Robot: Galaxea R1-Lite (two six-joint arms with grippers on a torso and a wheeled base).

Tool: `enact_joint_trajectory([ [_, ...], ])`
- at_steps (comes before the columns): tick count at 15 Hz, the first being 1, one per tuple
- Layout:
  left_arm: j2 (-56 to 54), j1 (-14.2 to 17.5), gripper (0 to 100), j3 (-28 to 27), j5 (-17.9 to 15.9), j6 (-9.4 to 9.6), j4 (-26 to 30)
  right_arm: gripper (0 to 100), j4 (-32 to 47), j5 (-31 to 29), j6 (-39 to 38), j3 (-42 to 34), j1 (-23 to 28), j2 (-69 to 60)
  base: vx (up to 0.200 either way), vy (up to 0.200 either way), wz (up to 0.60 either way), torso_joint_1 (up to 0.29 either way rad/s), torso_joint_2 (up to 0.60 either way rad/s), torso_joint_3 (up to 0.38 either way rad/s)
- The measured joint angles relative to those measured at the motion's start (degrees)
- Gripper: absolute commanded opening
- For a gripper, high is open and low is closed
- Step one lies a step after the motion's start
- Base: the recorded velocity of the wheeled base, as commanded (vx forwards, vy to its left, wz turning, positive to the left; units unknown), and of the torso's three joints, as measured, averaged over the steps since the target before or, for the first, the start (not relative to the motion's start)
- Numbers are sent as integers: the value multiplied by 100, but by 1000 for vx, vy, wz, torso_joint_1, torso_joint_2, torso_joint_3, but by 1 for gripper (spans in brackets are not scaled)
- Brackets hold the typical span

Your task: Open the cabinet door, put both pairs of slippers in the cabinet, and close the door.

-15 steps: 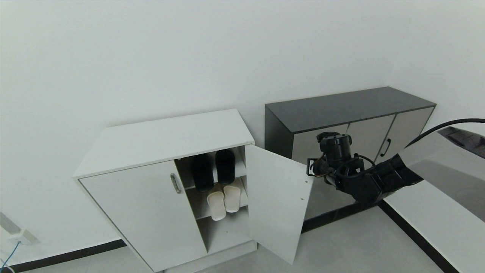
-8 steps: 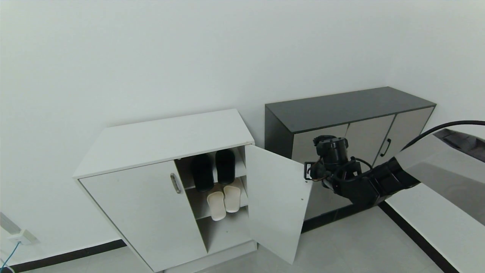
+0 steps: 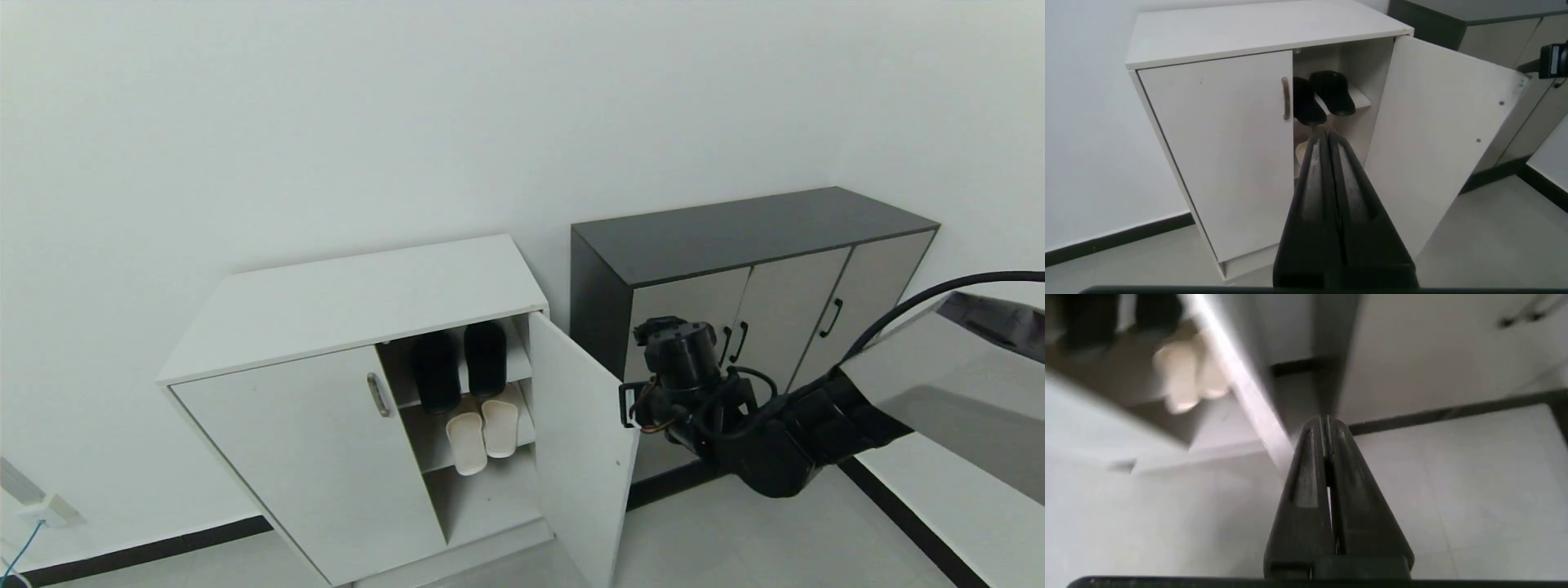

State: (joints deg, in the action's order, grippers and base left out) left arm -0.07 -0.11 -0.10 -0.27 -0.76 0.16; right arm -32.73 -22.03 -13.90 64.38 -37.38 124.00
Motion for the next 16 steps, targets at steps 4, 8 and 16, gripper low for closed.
enact_joint_trajectory([
  [4,0,1,0,0,0,-2,2,0,-446,9,137,-422,-446,-294,0,0,0,0,0,0],
  [8,0,1,0,0,2,-2,2,0,-723,-13,464,-707,-518,-410,0,0,150,-1,1,1],
  [16,0,1,0,2,2,0,5,0,-807,17,536,-892,-514,-542,0,0,600,3,5,2],
])
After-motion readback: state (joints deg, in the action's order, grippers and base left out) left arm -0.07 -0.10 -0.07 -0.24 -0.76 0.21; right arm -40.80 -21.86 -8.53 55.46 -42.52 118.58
